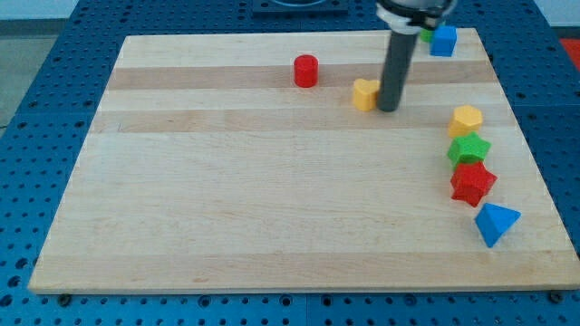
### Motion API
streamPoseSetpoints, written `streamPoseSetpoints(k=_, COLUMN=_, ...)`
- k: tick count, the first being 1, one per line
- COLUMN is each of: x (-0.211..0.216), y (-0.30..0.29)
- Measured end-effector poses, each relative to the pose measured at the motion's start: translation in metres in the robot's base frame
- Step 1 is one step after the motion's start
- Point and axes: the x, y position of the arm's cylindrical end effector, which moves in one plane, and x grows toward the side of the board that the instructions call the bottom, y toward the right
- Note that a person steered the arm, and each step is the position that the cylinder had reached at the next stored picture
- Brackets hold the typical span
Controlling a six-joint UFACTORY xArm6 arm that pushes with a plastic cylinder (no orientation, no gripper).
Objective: Place the yellow hexagon diagonally below the bottom right side of the yellow heart
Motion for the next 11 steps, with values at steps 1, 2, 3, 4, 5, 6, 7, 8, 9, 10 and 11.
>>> streamPoseSetpoints(k=1, x=-0.024, y=-0.046)
streamPoseSetpoints(k=2, x=-0.034, y=-0.059)
streamPoseSetpoints(k=3, x=-0.029, y=-0.007)
streamPoseSetpoints(k=4, x=-0.029, y=0.078)
streamPoseSetpoints(k=5, x=0.006, y=0.163)
streamPoseSetpoints(k=6, x=0.074, y=0.181)
streamPoseSetpoints(k=7, x=0.079, y=0.152)
streamPoseSetpoints(k=8, x=0.058, y=0.114)
streamPoseSetpoints(k=9, x=0.030, y=0.085)
streamPoseSetpoints(k=10, x=0.014, y=0.081)
streamPoseSetpoints(k=11, x=0.009, y=0.121)
